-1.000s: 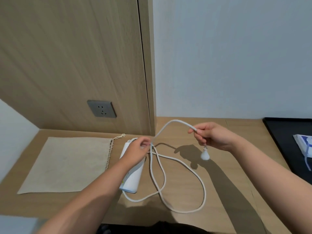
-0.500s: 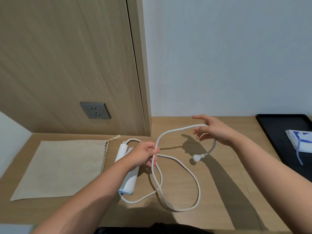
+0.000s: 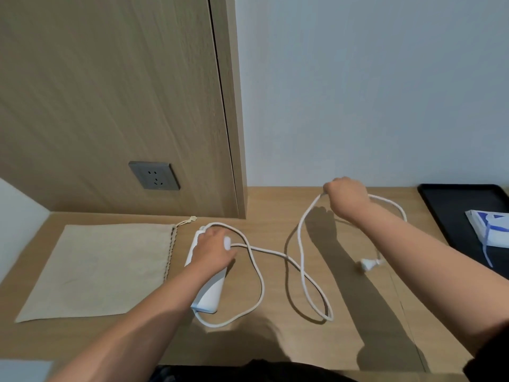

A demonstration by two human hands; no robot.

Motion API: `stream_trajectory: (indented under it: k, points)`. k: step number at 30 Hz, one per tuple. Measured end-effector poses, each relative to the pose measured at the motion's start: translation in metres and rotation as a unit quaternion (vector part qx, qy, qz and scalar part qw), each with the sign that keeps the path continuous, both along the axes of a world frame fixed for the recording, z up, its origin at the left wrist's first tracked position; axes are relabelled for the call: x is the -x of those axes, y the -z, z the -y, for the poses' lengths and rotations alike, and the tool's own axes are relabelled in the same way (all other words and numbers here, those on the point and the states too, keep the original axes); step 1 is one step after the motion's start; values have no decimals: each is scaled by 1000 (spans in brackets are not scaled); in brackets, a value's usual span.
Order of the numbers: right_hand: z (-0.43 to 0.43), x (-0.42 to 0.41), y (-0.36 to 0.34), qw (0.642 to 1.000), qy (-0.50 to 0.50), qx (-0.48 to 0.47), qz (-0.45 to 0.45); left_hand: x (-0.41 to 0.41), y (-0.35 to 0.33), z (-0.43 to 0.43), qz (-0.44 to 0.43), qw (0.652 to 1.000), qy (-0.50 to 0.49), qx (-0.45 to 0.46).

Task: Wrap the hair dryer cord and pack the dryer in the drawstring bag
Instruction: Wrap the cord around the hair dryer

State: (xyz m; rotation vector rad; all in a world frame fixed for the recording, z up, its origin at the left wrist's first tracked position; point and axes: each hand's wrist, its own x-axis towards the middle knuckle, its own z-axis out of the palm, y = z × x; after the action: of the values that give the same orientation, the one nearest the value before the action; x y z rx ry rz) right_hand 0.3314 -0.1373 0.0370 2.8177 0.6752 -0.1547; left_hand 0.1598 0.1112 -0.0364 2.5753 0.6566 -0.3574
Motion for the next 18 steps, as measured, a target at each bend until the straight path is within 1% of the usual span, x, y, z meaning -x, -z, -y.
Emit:
stream_trajectory:
  k: [2, 4, 5, 7, 8, 9, 10, 11, 13, 14, 16, 18]
  points:
    - [-1, -2, 16, 1000, -6, 18, -25, 8, 10, -5, -43, 998, -4, -34]
    - [-10, 2, 30, 998, -4, 18, -61, 15, 17, -7, -74, 996, -13, -38]
    - [-19, 8, 35, 997, -13, 5, -73, 18, 20, -9, -85, 996, -21, -35]
    - [-40, 26, 46, 992, -47, -61, -102, 25, 25, -10, -98, 994, -43, -25]
    - [-51, 38, 50, 986, -60, -96, -124, 28, 26, -11, -101, 993, -57, -18]
    - [-61, 50, 57, 980, -66, -112, -148, 31, 29, -11, -98, 992, -75, -7]
    - [-69, 61, 65, 977, -67, -107, -171, 34, 30, -12, -90, 991, -99, 11]
    - [-75, 71, 76, 976, -62, -82, -190, 36, 30, -13, -81, 988, -126, 37]
    - [-77, 89, 97, 978, -47, -41, -198, 38, 29, -16, -75, 981, -161, 73]
    - [-76, 97, 107, 979, -36, -41, -196, 39, 28, -17, -77, 980, -165, 74]
    - [-73, 109, 120, 977, -24, -80, -197, 41, 26, -18, -76, 982, -161, 58]
    - [-71, 116, 122, 965, -39, -122, -229, 43, 24, -20, -54, 982, -168, 72]
